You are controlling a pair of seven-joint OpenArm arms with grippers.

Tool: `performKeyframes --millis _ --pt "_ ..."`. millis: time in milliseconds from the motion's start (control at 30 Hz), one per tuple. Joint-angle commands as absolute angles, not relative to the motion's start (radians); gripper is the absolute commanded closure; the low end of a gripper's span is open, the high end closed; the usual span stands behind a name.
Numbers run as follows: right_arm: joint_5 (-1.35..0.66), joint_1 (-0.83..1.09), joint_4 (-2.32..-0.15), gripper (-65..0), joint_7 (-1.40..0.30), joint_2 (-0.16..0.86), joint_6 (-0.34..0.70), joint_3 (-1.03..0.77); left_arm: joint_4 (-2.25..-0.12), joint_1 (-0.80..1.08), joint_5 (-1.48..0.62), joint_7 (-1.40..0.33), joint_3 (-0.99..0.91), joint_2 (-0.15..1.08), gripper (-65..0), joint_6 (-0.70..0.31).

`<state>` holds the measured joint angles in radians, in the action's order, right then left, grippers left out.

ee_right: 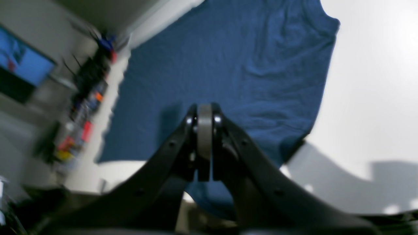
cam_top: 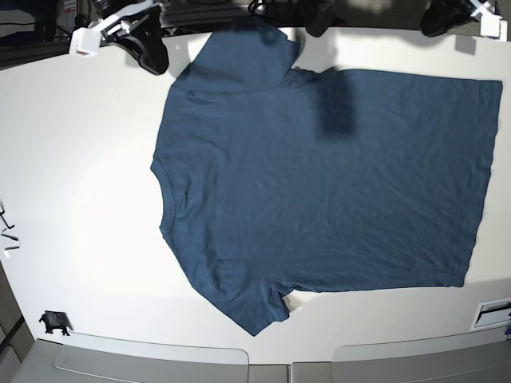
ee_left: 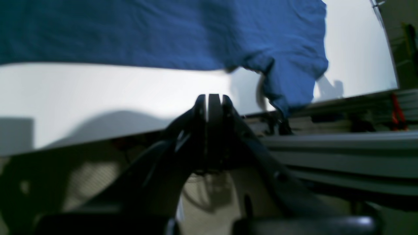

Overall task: Fold the T-shirt properly
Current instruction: 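Move the right gripper to the shirt shoulder beside the collar and grasp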

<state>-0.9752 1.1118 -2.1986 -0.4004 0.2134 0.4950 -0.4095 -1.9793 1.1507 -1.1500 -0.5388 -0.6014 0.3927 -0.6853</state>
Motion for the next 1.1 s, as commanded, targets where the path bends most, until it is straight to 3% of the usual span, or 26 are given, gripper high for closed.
performKeyframes --millis 0,233,600,700,733,833,900,1067 --pt "-1.02 1.106 -2.203 0.0 -0.394 0.204 0.514 -0.419 -1.991 1.158 -1.185 -0.54 -0.608 0.387 0.0 -0.698" --pt "-1.069 1.023 -2.108 0.0 -0.41 0.146 0.509 -0.42 -1.991 1.142 -1.179 -0.561 -0.608 0.342 0.0 -0.698" --pt "-0.83 0.95 -2.053 0.0 -0.363 0.141 0.486 -0.419 -1.991 1.141 -1.179 -0.561 -0.608 0.275 0.0 -0.698" --pt "-0.813 0.944 -2.053 -20.9 -0.362 0.137 0.485 -0.42 -1.991 1.141 -1.179 -0.561 -0.608 0.275 0.0 -0.698" --pt "-0.813 0.941 -2.053 -24.8 -0.359 0.129 0.485 -0.42 -1.991 1.141 -1.179 -0.561 -0.608 0.275 -0.6 -0.698" --pt "-0.789 0.923 -2.053 -25.7 -0.361 0.094 0.426 -0.42 -1.991 1.141 -1.179 -0.561 -0.608 0.274 -12.4 -0.698" --pt "-0.785 0.9 -2.053 -25.7 -0.386 0.072 0.345 -0.419 -1.991 1.141 -1.179 -0.567 -0.608 0.274 -16.8 -0.698" --pt "-0.769 0.845 -2.026 -25.7 -0.427 0.069 0.288 -0.42 -1.991 1.115 -1.179 -0.624 -0.608 0.274 -17.3 -0.698"
